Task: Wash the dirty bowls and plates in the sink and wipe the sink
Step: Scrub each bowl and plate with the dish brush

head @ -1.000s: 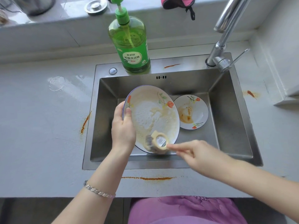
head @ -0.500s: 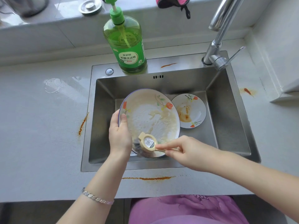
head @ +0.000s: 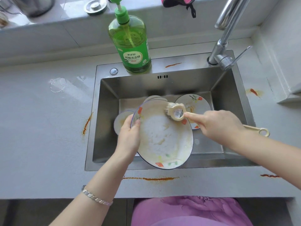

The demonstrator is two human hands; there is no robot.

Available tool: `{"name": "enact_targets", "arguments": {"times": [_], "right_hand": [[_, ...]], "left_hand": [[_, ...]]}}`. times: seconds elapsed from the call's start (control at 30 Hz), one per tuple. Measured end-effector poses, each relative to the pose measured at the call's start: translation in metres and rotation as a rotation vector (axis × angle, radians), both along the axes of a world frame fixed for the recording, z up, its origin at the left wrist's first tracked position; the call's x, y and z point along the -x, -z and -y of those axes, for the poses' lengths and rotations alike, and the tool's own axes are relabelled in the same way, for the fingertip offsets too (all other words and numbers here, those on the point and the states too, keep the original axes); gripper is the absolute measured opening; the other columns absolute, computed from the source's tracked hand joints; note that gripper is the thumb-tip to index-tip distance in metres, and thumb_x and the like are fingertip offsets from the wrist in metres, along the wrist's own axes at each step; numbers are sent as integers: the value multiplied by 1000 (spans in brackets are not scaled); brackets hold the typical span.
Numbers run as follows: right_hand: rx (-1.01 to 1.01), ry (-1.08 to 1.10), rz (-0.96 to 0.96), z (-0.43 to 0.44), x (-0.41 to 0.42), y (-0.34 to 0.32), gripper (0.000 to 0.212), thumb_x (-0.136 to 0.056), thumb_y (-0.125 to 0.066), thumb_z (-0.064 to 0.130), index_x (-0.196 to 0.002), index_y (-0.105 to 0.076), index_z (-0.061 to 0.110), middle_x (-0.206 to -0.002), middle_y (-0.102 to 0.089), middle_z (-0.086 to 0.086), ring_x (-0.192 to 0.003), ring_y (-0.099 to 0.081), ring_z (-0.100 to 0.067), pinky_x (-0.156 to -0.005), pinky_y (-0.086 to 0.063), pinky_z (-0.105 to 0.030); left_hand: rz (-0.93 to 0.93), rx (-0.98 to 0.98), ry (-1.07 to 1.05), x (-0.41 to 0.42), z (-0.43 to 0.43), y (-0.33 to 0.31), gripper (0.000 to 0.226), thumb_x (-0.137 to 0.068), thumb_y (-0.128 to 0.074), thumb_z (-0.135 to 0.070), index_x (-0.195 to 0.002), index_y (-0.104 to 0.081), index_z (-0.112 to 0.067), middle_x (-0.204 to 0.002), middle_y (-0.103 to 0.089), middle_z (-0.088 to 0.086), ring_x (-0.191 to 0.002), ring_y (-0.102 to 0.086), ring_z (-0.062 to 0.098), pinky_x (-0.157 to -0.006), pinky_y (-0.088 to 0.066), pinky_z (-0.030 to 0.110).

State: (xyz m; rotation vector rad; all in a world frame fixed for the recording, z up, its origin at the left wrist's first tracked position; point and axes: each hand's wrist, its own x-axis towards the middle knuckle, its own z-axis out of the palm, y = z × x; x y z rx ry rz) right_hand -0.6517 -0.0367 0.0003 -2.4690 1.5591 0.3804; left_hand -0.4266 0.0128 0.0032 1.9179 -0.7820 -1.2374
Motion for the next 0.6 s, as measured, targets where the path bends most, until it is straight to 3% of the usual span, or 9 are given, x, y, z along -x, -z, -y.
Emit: {"name": "enact_targets", "arguments": {"times": [0.1, 0.2, 0.27, 0.33, 0.4, 0.5, 0.6], "right_hand": [[-155, 161, 154, -20, 10, 4, 42, -99, -33, 32, -135, -32, 54, -77, -58, 4, -64, -52, -14, -64, -41, -29], [-430, 433, 630, -40, 17, 1, 33, -95, -49, 23, -119, -55, 46, -54, -55, 24, -42, -44, -1, -50, -37, -11], [-443, 693, 960, -47, 17, 3, 35, -92, -56, 15, -119, -56, 37, -41, -47, 20, -37, -38, -3, -43, -29, -9], [-476, 943, 1231, -49, 13, 6, 47, -87, -62, 14, -127, -49, 36, -58, -66, 10, -32, -31, -4, -37, -26, -10], [-634, 1087, 1397, -47, 3, 10, 57, -82, -65, 20, -131, -42, 39, -79, -73, -7, -33, -23, -2, -32, -21, -13], [-849, 1170, 1534, -44, -7, 15, 64, -70, -68, 24, -129, -46, 35, -87, -65, -9, -42, -26, -8, -29, -20, -13], [-888, 1208, 1539, -44, -4, 18, 53, -77, -65, 14, -126, -53, 31, -92, -66, -10, -55, -35, -16, -27, -20, -12]], "left_hand": [[-22, -23, -114, -10, 7, 3, 22, -100, -39, -20, -115, -55, -23, -112, -63, 4, -106, -60, 25, -95, -48, 47], [-45, -59, -195, -20, 7, 9, 23, -101, -37, -25, -119, -50, -25, -113, -60, 3, -103, -60, 27, -80, -54, 43], [-100, -107, -262, -23, 2, 15, 27, -100, -38, -30, -125, -47, -26, -113, -60, 3, -94, -62, 26, -63, -54, 36], [-173, -139, -291, -22, -4, 19, 30, -100, -40, -33, -129, -46, -27, -112, -62, 1, -89, -63, 24, -56, -52, 33], [-210, -147, -253, -16, -6, 20, 26, -100, -39, -34, -124, -48, -30, -107, -64, -1, -88, -64, 23, -59, -53, 35], [-217, -145, -135, -4, -4, 18, 20, -100, -37, -36, -116, -49, -33, -101, -65, -5, -87, -64, 21, -69, -56, 40], [-174, -169, -31, 1, 0, 18, 19, -98, -40, -38, -112, -53, -36, -104, -66, -6, -94, -66, 21, -80, -56, 43]]}}
